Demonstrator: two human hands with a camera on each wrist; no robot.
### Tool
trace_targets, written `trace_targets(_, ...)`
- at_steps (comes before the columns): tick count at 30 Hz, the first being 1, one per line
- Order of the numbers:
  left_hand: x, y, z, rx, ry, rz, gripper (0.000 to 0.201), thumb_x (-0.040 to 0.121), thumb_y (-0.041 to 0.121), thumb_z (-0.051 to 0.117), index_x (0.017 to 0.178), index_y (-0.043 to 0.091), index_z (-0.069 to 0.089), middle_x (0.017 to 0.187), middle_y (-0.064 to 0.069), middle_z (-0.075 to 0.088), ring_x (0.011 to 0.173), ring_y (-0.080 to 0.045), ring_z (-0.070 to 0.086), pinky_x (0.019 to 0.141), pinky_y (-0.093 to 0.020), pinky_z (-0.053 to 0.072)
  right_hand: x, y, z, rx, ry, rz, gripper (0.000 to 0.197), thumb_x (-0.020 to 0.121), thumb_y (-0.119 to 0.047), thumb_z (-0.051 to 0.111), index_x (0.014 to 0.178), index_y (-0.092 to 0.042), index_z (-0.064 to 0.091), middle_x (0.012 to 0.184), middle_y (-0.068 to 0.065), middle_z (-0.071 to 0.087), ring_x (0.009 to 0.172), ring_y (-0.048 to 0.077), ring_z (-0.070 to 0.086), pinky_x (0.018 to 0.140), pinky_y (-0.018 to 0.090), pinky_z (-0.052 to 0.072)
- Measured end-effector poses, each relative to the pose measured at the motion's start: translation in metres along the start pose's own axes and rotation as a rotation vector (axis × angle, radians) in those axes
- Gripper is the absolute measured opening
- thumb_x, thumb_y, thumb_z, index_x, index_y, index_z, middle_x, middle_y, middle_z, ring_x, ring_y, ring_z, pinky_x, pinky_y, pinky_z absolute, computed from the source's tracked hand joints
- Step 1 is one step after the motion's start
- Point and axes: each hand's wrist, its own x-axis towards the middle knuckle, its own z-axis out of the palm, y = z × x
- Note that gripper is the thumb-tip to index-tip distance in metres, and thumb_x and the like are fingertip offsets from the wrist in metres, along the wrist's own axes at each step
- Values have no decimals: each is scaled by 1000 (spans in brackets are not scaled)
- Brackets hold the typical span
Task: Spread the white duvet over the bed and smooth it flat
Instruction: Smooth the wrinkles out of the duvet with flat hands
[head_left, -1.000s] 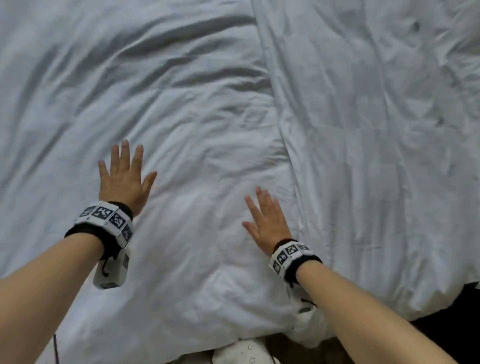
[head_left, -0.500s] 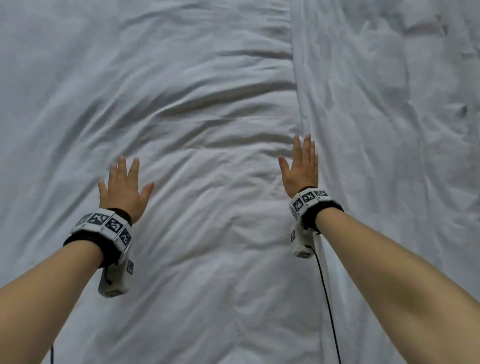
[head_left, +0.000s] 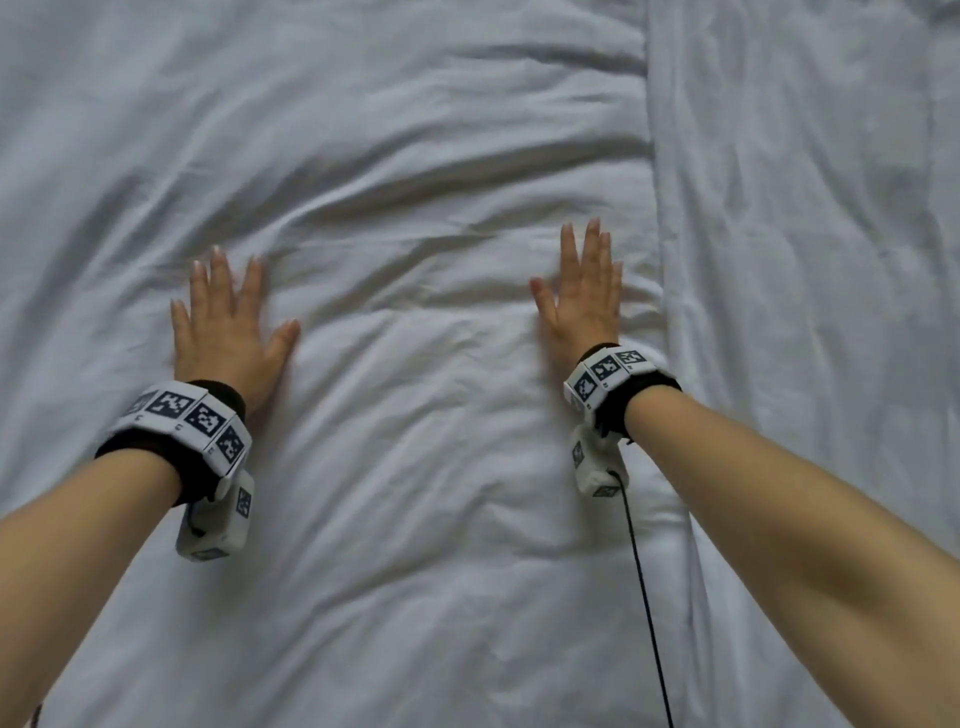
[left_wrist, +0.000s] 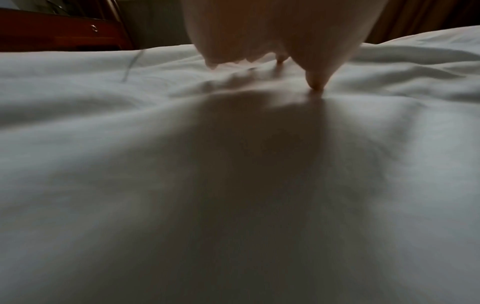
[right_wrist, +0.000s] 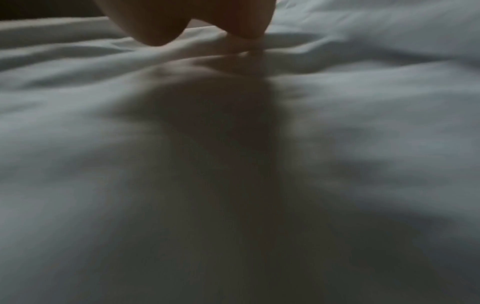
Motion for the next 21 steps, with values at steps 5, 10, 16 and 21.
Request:
trace_targets(5,18,27,1,-13,52,43,70,96,42,37,151,23,-1,159,-4,-14,147,-25,-13,118,-48,-3,-9,-101,28,-22,-70,-229,66,97,-51,29,151,-27,1,159,4,-11,147,24,-12,116,47,-10)
trace_targets(10,31,24,15,134,-20,204,68,95,51,29,151,26,-1,159,2,-13,148,-22,-11,117,-51,-5,3,-52,38,-67,-24,2,65,96,-53,26,151,-29,0,160,1,-10,148,21,-10,115,49,-12)
trace_targets(16,31,11,13,-159,218,-282,70,96,48,29,151,16,-1,159,-14,-7,147,-32,-6,116,-57,-2,-39,86,6,463,111,798,56,101,-41,28,148,-12,28,156,13,22,145,27,20,116,27,13)
trace_targets(21,32,90,20,-43,118,108,69,97,43,33,151,20,-3,159,-9,-13,147,-27,-12,116,-52,-7,-27,22,10,224,169,391,69,95,-48,26,149,-5,18,157,18,13,147,31,12,119,36,5)
